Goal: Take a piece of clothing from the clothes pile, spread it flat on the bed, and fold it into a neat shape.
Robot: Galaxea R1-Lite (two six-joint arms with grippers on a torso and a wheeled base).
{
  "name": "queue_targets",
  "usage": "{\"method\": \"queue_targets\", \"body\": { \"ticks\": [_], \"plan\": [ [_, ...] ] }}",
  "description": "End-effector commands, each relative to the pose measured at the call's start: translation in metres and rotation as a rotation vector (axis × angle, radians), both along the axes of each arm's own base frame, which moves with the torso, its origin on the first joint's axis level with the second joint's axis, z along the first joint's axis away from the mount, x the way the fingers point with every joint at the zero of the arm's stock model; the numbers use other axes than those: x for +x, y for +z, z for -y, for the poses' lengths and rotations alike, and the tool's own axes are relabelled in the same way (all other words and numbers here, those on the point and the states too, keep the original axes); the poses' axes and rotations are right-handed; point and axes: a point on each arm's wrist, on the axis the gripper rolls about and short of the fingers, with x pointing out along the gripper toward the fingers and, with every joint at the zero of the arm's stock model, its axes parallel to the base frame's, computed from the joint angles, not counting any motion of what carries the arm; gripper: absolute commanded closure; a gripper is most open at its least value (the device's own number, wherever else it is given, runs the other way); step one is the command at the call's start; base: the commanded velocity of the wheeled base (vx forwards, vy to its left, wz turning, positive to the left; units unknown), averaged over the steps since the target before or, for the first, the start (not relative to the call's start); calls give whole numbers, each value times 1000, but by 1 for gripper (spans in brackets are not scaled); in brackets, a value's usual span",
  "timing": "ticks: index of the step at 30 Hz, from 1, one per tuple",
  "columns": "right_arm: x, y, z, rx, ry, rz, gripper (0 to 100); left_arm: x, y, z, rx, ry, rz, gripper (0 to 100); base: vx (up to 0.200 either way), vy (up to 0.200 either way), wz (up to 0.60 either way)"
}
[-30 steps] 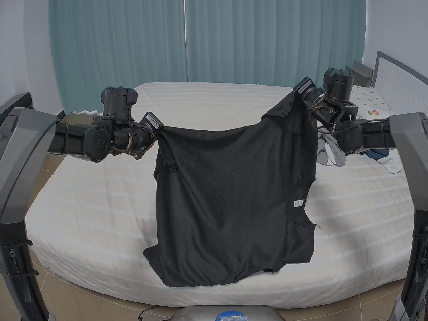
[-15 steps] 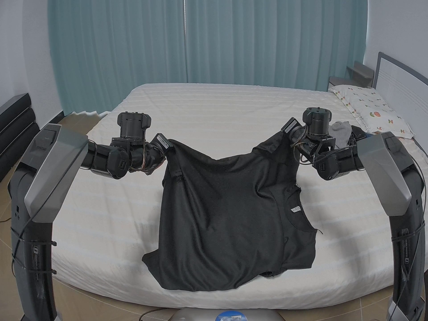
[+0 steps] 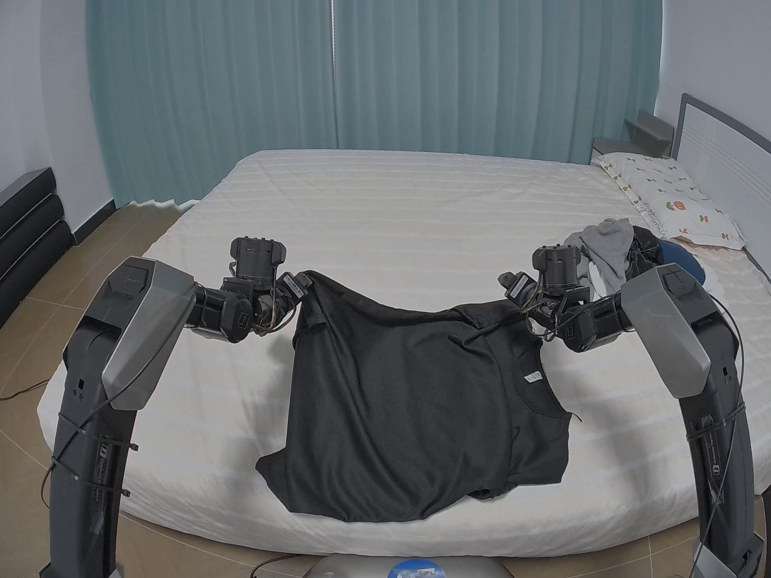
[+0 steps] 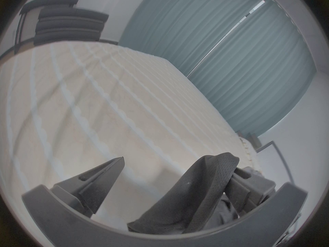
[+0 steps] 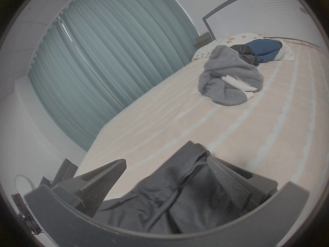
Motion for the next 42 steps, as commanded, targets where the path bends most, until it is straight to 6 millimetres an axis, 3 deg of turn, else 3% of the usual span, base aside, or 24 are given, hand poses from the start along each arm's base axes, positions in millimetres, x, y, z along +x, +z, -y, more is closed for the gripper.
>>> {"method": "queue_targets", "body": {
  "ticks": [1,6,12,20,25,28,34,42],
  "plan": [
    [18,14,21,73,-65,193,0,13,-6,-14,54,73,40,0,0,0,0],
    [19,30,30,94,-84,261,0,14,12,-23,-70,63,42,0,0,0,0],
    [12,16,34,84,-85,199,0,9,19,-36,-164,27,-50,0,0,0,0],
    [-19,7,37,196,3,63,0,23,56,-63,-187,61,125,0,0,0,0],
    [-23,-4,37,201,26,18,0,25,45,-65,-87,19,111,0,0,0,0],
    [-25,-8,35,198,29,1,0,29,18,-66,-19,5,67,0,0,0,0],
    [-31,-16,33,197,49,-39,0,15,-9,-64,-35,-32,-134,0,0,0,0],
    [-37,-22,34,205,85,-78,0,-16,20,-69,-148,-209,-303,0,0,0,0]
  ]
}}
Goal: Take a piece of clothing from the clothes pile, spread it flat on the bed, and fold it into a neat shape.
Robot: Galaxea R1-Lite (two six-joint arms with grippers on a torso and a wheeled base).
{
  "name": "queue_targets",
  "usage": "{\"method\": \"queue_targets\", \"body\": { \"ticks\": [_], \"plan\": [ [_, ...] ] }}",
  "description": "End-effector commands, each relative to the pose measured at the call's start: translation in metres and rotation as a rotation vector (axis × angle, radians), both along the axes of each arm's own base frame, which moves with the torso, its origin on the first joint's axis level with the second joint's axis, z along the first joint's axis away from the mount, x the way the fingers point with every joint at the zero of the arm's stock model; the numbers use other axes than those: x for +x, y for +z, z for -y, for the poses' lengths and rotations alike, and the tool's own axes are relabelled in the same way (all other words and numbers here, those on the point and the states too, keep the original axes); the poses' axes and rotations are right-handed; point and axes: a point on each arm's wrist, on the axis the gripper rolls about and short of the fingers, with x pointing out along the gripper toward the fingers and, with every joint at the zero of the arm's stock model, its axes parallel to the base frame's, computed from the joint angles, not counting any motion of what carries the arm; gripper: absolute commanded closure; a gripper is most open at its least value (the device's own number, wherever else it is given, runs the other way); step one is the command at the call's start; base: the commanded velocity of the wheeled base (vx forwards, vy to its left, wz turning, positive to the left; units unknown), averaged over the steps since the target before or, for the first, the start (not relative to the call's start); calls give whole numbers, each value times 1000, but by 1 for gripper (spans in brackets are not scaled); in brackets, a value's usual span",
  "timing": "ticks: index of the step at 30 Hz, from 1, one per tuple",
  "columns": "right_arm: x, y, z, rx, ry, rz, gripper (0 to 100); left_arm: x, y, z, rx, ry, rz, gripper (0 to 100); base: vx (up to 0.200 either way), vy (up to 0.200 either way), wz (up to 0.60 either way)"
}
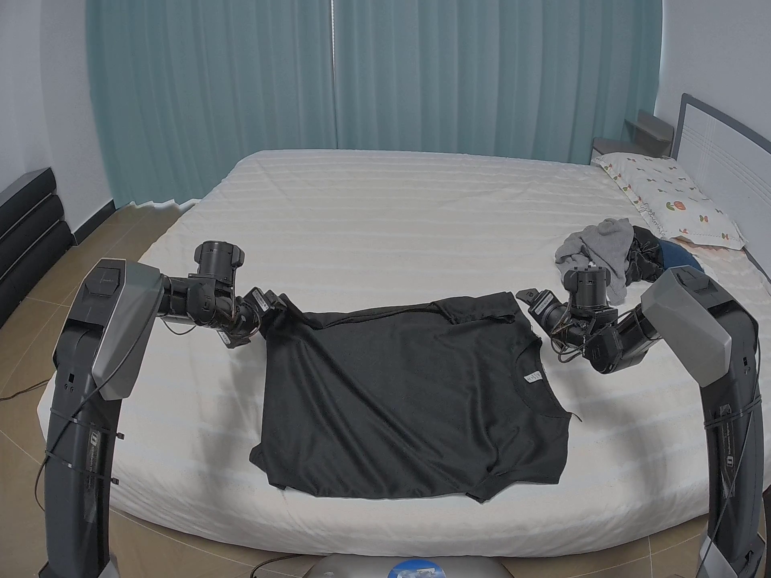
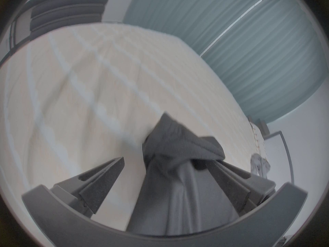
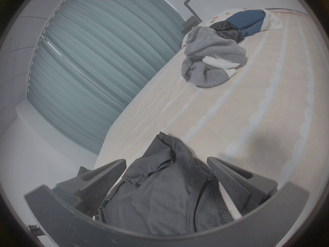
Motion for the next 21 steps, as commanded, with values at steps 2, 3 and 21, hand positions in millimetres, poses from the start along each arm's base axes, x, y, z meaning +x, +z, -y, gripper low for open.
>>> {"method": "queue_targets", "body": {
  "ticks": [2,3,21],
  "plan": [
    [-5,-1,0,7,26,-20,0,-23,32,-10,-43,-58,-34,0,0,0,0],
    [-5,-1,0,9,31,-21,0,-27,35,-12,-51,-68,-40,0,0,0,0],
    [9,7,-10,-35,111,-40,0,-84,48,-47,-217,-10,-144,0,0,0,0]
  ]
}}
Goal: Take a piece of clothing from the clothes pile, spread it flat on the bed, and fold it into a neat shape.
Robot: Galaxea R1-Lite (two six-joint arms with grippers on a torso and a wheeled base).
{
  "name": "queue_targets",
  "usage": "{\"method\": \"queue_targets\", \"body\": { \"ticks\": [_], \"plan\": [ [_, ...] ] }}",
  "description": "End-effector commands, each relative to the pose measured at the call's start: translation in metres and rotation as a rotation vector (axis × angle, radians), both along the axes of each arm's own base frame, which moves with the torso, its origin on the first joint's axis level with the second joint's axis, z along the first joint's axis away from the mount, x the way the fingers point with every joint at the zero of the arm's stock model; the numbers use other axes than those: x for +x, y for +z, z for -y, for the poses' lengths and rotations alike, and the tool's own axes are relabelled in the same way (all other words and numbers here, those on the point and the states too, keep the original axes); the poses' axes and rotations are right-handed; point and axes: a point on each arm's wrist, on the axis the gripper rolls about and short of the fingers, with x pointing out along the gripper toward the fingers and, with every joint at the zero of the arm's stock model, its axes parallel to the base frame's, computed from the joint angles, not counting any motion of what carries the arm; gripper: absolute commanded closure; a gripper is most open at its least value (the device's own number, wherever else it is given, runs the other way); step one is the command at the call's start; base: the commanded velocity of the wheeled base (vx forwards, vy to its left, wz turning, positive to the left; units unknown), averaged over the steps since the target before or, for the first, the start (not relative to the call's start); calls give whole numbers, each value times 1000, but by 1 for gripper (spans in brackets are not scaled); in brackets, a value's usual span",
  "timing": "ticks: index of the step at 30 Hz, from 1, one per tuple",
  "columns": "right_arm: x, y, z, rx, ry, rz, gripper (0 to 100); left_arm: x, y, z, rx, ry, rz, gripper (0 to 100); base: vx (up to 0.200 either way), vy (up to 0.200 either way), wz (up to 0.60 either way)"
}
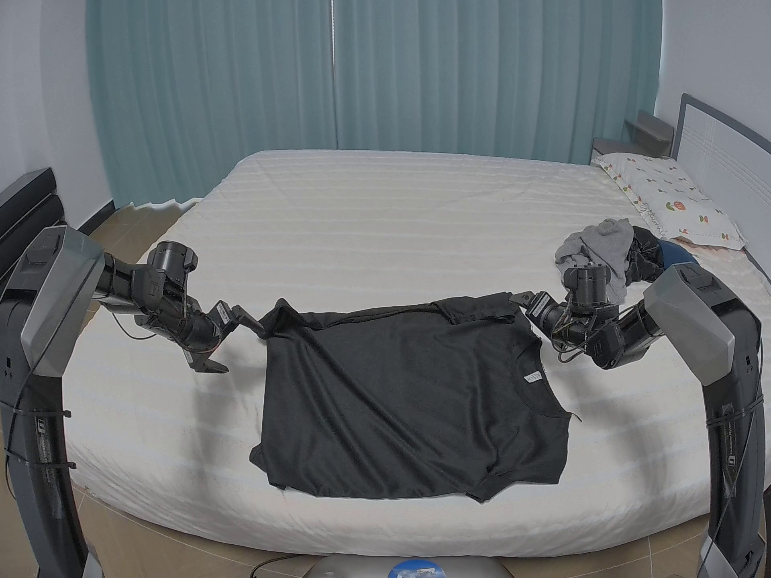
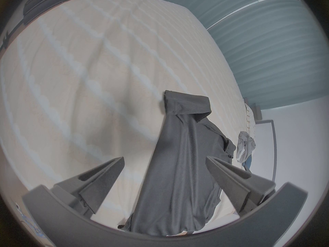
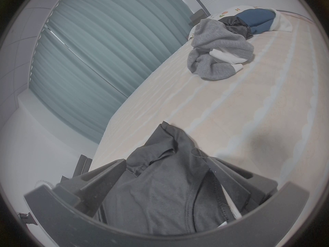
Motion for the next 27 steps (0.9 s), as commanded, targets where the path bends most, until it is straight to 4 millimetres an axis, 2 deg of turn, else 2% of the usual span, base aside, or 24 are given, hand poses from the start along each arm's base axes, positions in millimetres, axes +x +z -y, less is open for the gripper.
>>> {"method": "queue_targets", "body": {
  "ticks": [1,7,11,17,19,21,27],
  "plan": [
    [7,0,-8,1,22,-13,0,-16,14,-4,-50,72,27,0,0,0,0],
    [22,-11,-7,-61,46,-26,0,-39,-1,3,-115,180,77,0,0,0,0],
    [27,-15,-8,-90,59,-23,0,-43,-3,11,-180,244,71,0,0,0,0],
    [35,-21,-7,-112,62,-32,0,-50,-14,21,-164,254,91,0,0,0,0],
    [36,-25,-7,-115,61,-38,0,-51,-15,21,-160,258,93,0,0,0,0],
    [43,-37,-9,-123,51,-39,0,-55,-18,22,-154,261,91,0,0,0,0],
    [49,-40,-10,-126,46,-37,0,-58,-19,22,-154,260,95,0,0,0,0]
  ]
}}
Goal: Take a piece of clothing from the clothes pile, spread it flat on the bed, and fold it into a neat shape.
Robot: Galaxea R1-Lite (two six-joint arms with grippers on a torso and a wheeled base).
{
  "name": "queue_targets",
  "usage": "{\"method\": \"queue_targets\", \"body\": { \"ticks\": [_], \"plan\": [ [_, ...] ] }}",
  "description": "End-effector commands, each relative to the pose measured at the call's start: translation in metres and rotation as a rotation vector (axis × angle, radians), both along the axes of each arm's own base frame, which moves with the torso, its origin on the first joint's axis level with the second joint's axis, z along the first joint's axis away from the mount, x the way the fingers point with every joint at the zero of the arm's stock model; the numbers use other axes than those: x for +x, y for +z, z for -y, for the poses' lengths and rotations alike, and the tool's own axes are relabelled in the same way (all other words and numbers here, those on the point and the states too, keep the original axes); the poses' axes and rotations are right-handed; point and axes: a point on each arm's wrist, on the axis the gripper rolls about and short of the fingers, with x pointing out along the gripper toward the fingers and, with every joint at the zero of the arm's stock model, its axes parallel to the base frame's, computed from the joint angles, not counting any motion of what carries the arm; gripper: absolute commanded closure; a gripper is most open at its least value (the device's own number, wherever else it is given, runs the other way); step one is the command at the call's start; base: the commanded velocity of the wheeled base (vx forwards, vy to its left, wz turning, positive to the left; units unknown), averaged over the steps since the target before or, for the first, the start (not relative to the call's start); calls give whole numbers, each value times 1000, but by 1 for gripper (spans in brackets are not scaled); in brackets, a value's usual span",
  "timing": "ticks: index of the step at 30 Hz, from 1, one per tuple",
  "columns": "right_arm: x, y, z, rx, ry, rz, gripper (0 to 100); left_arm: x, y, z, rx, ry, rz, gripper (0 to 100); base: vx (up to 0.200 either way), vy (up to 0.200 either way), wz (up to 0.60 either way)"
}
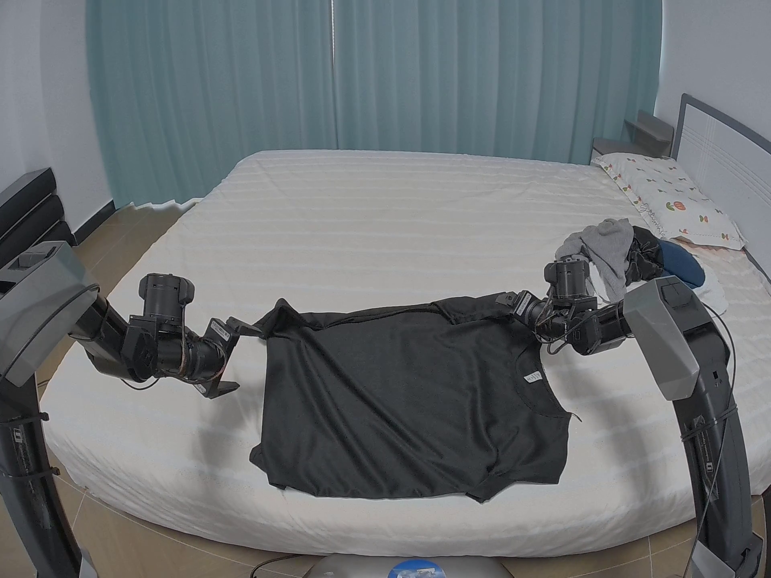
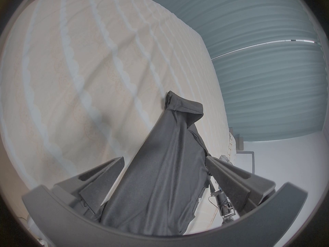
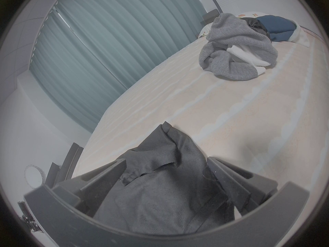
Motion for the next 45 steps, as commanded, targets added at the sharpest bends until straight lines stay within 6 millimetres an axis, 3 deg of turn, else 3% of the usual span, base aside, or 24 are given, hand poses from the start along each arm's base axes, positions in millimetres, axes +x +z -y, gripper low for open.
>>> {"method": "queue_targets", "body": {
  "ticks": [1,2,7,14,24,34,35,41,45],
  "plan": [
    [4,-17,-1,-5,-1,-17,0,-3,-1,1,1,-2,-8,0,0,0,0],
    [6,-18,-2,-5,0,-19,100,-4,-2,2,1,-3,-11,0,0,0,0],
    [9,-27,-2,-14,1,-29,100,-7,-3,3,1,-8,-21,0,0,0,0],
    [14,-24,6,-26,-46,0,100,-8,-4,3,7,-11,-23,0,0,0,0],
    [24,10,16,1,-97,227,100,-14,-12,13,44,-10,-35,0,0,0,0],
    [28,15,27,-18,-110,323,100,-19,-15,19,46,-24,-23,0,0,0,0],
    [28,18,28,-17,-112,331,0,-19,-15,19,46,-24,-23,0,0,0,0],
    [27,8,28,-33,-132,286,0,-22,-16,20,69,-12,-23,0,0,0,0],
    [18,19,26,-34,-140,269,0,-27,-14,21,111,-17,6,0,0,0,0]
  ]
}}
